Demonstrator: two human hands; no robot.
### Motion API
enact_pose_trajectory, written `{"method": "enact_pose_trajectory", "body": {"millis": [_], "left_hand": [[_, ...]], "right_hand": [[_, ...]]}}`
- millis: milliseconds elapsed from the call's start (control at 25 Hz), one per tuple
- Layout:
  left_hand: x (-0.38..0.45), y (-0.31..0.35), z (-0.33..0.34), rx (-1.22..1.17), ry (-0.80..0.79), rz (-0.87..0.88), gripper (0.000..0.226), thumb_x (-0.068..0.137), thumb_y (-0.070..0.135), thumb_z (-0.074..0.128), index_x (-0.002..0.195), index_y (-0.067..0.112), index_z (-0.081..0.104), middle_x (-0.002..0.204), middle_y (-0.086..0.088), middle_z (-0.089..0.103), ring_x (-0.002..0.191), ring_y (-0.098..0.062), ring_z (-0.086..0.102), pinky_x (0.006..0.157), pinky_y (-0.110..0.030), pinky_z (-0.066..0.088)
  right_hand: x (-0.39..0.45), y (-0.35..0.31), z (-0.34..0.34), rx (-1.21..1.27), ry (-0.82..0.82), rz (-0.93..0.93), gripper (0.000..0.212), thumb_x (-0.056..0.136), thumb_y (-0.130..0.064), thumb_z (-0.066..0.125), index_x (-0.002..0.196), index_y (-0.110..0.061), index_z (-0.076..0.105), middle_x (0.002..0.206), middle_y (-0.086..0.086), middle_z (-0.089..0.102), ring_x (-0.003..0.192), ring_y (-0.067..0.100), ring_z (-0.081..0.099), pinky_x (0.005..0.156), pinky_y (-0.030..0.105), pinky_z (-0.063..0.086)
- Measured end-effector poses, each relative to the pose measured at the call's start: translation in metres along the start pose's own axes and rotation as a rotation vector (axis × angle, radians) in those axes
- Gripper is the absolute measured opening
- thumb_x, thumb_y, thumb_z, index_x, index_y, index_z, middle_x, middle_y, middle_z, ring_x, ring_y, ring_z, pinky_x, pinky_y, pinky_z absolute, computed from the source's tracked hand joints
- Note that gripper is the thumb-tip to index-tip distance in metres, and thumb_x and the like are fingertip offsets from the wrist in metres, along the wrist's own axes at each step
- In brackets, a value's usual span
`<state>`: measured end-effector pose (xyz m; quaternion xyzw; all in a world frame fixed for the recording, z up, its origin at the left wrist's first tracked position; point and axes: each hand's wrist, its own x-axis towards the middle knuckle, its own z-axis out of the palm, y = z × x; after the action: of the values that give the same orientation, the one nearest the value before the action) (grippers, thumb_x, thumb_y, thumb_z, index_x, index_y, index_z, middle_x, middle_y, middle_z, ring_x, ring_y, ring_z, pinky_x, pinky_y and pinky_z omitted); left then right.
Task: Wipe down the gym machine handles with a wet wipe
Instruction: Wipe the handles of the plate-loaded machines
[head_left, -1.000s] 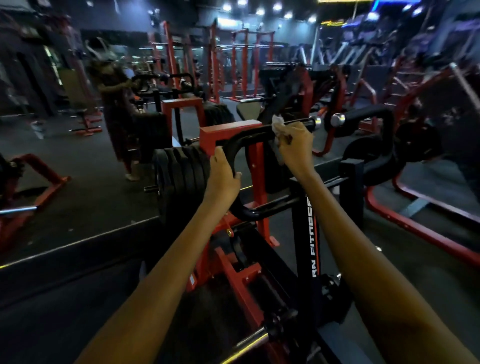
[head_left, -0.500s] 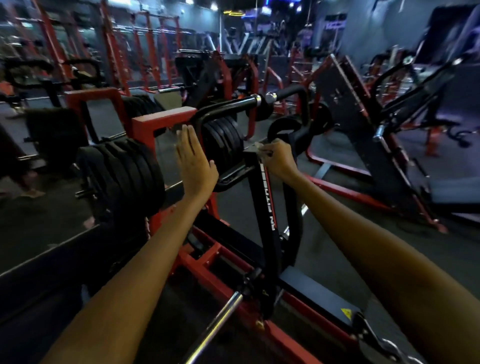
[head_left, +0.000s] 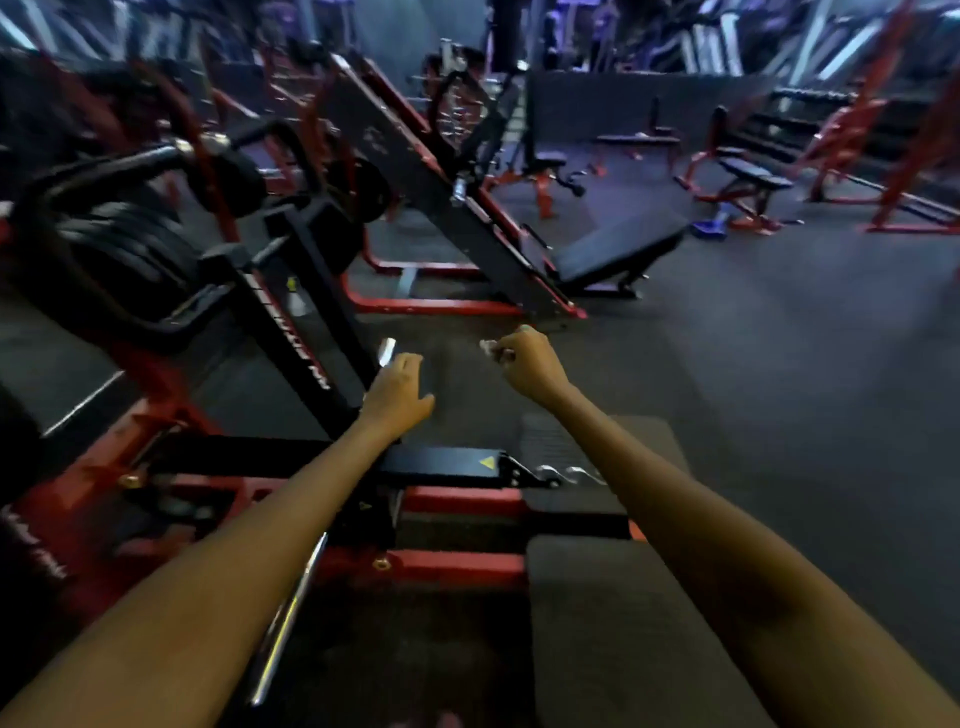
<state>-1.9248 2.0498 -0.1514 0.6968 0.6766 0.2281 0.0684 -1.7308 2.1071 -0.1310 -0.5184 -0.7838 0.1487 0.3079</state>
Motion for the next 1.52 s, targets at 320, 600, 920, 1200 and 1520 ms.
{"method": "enact_pose_trajectory", "body": {"millis": [320, 600, 920, 1200, 1520], "left_hand": [[-0.086, 0.168, 0.131, -0.048, -0.439, 0.256, 0.058, 0.086, 0.02, 0.062, 0.137, 0.001, 0.04, 0.14, -0.018, 0.041, 0.125, -0.032, 0.045, 0.102, -0.036, 0.037], [-0.163, 0.31, 0.231, 0.002, -0.766, 0.512, 0.06, 0.089, 0.029, 0.06, 0.138, 0.005, 0.035, 0.141, -0.014, 0.038, 0.127, -0.03, 0.043, 0.102, -0.039, 0.038], [-0.152, 0.472, 0.323, 0.094, -1.079, 0.697, 0.071, 0.084, 0.03, 0.067, 0.139, 0.003, 0.031, 0.142, -0.014, 0.039, 0.129, -0.029, 0.042, 0.104, -0.037, 0.039], [-0.129, 0.605, 0.393, 0.164, -1.164, 0.824, 0.075, 0.088, 0.034, 0.063, 0.144, 0.003, 0.024, 0.147, -0.016, 0.028, 0.134, -0.031, 0.034, 0.108, -0.039, 0.034], [-0.11, 0.754, 0.478, 0.184, -1.125, 0.823, 0.074, 0.086, 0.033, 0.065, 0.142, 0.003, 0.027, 0.145, -0.018, 0.033, 0.131, -0.032, 0.039, 0.106, -0.039, 0.036]], "right_hand": [[-0.224, 0.142, -0.076, -0.132, 0.065, 0.496, 0.02, 0.083, -0.01, 0.056, 0.092, -0.007, 0.074, 0.097, 0.021, 0.069, 0.095, 0.038, 0.062, 0.08, 0.041, 0.052], [-0.367, 0.2, -0.143, -0.096, 0.229, 0.78, 0.018, 0.085, -0.006, 0.056, 0.088, -0.002, 0.073, 0.098, 0.023, 0.069, 0.098, 0.035, 0.064, 0.08, 0.045, 0.053], [-0.437, 0.296, -0.235, -0.196, 0.36, 1.023, 0.021, 0.088, -0.007, 0.054, 0.087, 0.006, 0.071, 0.1, 0.025, 0.066, 0.094, 0.038, 0.062, 0.079, 0.046, 0.052], [-0.479, 0.379, -0.331, -0.33, 0.277, 1.225, 0.028, 0.095, -0.018, 0.051, 0.097, 0.003, 0.069, 0.106, 0.019, 0.053, 0.092, 0.039, 0.057, 0.081, 0.042, 0.048], [-0.52, 0.534, -0.423, -0.177, 0.264, 1.261, 0.021, 0.086, -0.017, 0.067, 0.082, 0.002, 0.073, 0.078, 0.02, 0.071, 0.064, 0.021, 0.064, 0.07, 0.037, 0.055]]}}
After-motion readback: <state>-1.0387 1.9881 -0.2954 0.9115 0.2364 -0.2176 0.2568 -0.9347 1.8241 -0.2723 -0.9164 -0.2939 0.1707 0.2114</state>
